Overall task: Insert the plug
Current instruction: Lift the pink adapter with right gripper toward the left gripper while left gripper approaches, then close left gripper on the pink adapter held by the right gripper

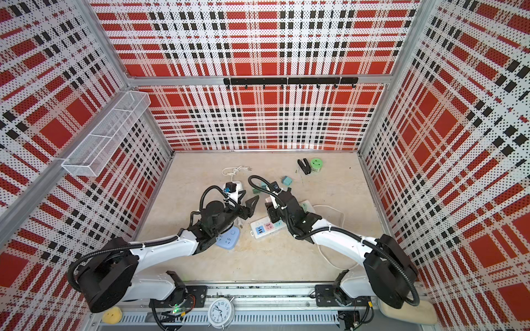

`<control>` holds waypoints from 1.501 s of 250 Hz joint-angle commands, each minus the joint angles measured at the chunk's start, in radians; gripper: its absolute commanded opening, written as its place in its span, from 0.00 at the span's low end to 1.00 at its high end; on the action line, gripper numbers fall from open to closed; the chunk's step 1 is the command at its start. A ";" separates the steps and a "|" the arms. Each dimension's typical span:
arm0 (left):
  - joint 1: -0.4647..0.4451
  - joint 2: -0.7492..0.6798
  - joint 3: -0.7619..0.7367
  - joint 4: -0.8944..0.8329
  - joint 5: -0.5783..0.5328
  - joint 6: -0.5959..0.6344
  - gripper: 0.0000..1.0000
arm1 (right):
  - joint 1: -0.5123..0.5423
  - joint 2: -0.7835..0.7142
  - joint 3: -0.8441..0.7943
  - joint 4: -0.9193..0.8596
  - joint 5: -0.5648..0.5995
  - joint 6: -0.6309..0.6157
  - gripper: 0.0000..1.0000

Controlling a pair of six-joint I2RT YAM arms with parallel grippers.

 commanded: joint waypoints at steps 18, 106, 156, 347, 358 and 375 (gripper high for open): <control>0.001 -0.069 -0.056 0.173 0.160 0.014 0.69 | -0.004 -0.080 -0.189 0.530 -0.018 -0.139 0.12; -0.018 0.035 0.021 0.227 0.439 -0.011 0.64 | 0.000 -0.116 -0.367 0.919 -0.117 -0.256 0.07; -0.024 0.064 0.060 0.174 0.456 -0.005 0.66 | 0.007 -0.062 -0.378 1.005 -0.119 -0.287 0.05; -0.067 0.067 0.209 -0.171 0.462 0.172 0.61 | 0.016 0.029 -0.441 1.265 -0.170 -0.570 0.00; -0.068 0.069 0.216 -0.178 0.473 0.173 0.59 | 0.015 0.016 -0.437 1.234 -0.162 -0.582 0.00; -0.072 0.073 0.228 -0.200 0.483 0.188 0.57 | 0.016 0.002 -0.428 1.194 -0.147 -0.601 0.00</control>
